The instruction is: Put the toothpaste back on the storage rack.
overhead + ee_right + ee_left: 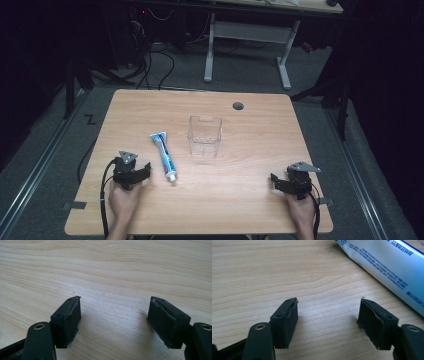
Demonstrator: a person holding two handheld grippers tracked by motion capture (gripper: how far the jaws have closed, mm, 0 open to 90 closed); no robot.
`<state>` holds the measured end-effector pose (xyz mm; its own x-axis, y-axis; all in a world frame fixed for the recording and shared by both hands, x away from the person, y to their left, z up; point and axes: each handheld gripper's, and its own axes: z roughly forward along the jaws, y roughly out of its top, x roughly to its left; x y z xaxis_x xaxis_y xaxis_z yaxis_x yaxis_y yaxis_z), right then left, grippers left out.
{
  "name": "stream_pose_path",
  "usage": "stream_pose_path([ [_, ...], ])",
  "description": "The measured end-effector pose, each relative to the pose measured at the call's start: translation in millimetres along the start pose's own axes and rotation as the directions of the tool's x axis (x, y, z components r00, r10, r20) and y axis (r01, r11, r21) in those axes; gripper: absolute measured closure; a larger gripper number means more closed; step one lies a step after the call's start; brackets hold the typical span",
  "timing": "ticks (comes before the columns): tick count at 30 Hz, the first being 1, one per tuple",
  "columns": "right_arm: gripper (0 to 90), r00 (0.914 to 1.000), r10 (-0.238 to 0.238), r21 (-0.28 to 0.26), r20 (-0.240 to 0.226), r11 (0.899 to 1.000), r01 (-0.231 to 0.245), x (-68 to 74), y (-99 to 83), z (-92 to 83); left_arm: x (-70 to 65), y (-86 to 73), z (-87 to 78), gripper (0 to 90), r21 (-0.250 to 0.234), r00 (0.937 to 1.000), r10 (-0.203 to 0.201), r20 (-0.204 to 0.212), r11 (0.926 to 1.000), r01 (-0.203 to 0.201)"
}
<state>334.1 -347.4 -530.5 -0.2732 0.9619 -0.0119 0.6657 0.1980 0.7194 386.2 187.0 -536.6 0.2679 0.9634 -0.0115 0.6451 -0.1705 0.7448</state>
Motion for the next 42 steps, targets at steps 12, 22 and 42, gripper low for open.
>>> stream_pose_path([
  [12,26.5,1.0000,-0.003,0.000,0.000,1.000,0.003,-0.1,0.0,0.0,-0.1,0.0,0.0,32.1,0.001,1.0000,0.000,0.000,1.0000,0.000],
  [22,26.5,1.0000,-0.003,0.000,0.000,1.000,0.003,-0.1,0.0,0.0,-0.1,0.0,0.0,31.9,0.001,1.0000,0.000,0.001,1.0000,0.000],
  [42,26.6,1.0000,-0.001,0.001,0.001,1.000,0.001,0.1,0.1,0.0,1.1,0.7,0.5,31.6,0.003,0.9998,0.014,0.015,0.9999,-0.015],
])
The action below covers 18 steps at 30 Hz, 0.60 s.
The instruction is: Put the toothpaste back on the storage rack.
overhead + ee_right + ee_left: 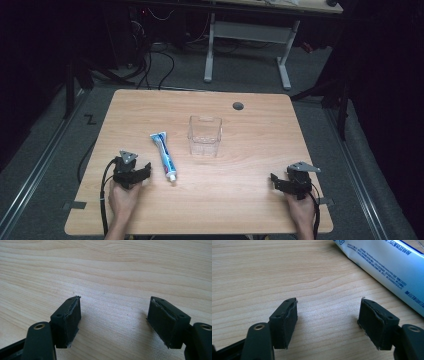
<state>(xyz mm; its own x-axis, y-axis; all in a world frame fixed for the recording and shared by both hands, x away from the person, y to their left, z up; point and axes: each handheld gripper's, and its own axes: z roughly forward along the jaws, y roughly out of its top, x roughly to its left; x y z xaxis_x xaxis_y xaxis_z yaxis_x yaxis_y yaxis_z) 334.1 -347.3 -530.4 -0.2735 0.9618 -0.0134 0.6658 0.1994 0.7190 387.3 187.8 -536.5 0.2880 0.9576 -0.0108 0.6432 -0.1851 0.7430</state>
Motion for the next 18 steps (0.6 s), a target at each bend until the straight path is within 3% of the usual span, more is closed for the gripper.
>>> stream_pose_path([
  [8,26.6,1.0000,0.001,0.000,0.000,1.000,-0.001,0.0,0.0,0.0,-0.5,4.9,0.7,32.8,0.029,1.0000,0.000,0.003,0.9996,0.000],
  [14,26.6,1.0000,0.001,0.000,0.000,1.000,-0.001,0.0,0.0,0.0,-0.5,5.3,-0.5,38.5,0.032,1.0000,0.001,0.001,0.9995,-0.001],
  [18,26.6,1.0000,0.000,0.000,0.000,1.000,0.000,-0.1,0.0,0.0,-1.8,7.6,-2.1,39.6,0.049,0.9998,0.021,0.001,0.9986,-0.021],
])
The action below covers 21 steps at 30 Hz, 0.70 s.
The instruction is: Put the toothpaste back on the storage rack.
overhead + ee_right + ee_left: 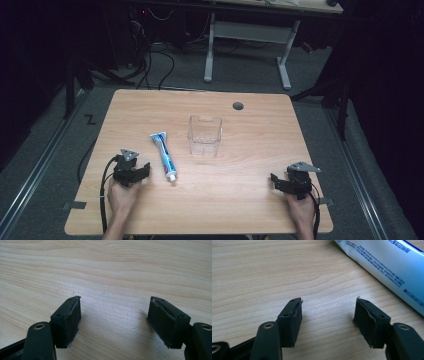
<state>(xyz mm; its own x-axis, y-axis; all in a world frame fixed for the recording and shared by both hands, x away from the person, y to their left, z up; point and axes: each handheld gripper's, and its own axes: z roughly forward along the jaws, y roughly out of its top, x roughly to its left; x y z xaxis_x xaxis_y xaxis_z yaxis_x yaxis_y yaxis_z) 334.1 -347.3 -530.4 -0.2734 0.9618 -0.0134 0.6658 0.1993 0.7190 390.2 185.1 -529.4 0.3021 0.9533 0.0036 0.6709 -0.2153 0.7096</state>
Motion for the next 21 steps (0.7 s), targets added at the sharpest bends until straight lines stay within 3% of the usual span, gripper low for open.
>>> stream_pose_path([
  [8,26.6,1.0000,-0.001,0.000,0.000,1.000,0.001,-0.1,0.0,0.0,-3.5,4.8,-5.7,40.3,-0.014,0.9994,-0.001,0.036,0.9999,0.001],
  [21,26.6,1.0000,0.001,0.000,-0.001,1.000,-0.001,0.0,0.0,0.0,-12.2,19.9,-22.3,40.3,-0.040,0.9962,0.032,0.081,0.9988,-0.029],
])
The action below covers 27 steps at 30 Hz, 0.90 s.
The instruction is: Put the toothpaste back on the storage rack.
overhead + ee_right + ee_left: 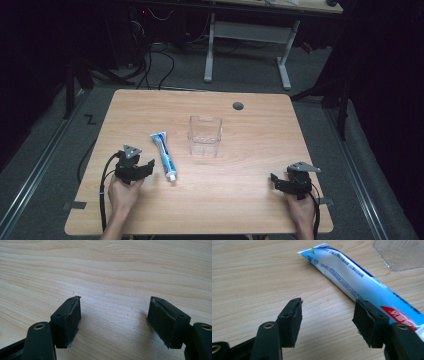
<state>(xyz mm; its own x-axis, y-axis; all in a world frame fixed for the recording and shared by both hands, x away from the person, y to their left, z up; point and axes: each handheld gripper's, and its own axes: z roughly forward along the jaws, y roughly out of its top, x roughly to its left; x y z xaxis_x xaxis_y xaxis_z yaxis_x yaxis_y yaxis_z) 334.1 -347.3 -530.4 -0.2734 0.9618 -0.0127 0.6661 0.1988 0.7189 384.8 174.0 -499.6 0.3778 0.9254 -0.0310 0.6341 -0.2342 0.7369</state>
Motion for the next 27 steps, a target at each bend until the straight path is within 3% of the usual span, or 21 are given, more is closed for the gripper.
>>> stream_pose_path([
  [13,26.5,1.0000,-0.003,-0.001,-0.001,1.000,0.003,-0.2,0.0,0.1,-9.2,11.6,-7.5,40.3,-0.032,0.9993,0.021,0.031,0.9993,-0.020],
  [27,26.6,1.0000,-0.002,-0.001,-0.001,1.000,0.002,-0.1,0.0,0.1,-15.3,25.7,-10.0,38.7,-0.035,0.9974,0.032,0.065,0.9990,-0.030],
])
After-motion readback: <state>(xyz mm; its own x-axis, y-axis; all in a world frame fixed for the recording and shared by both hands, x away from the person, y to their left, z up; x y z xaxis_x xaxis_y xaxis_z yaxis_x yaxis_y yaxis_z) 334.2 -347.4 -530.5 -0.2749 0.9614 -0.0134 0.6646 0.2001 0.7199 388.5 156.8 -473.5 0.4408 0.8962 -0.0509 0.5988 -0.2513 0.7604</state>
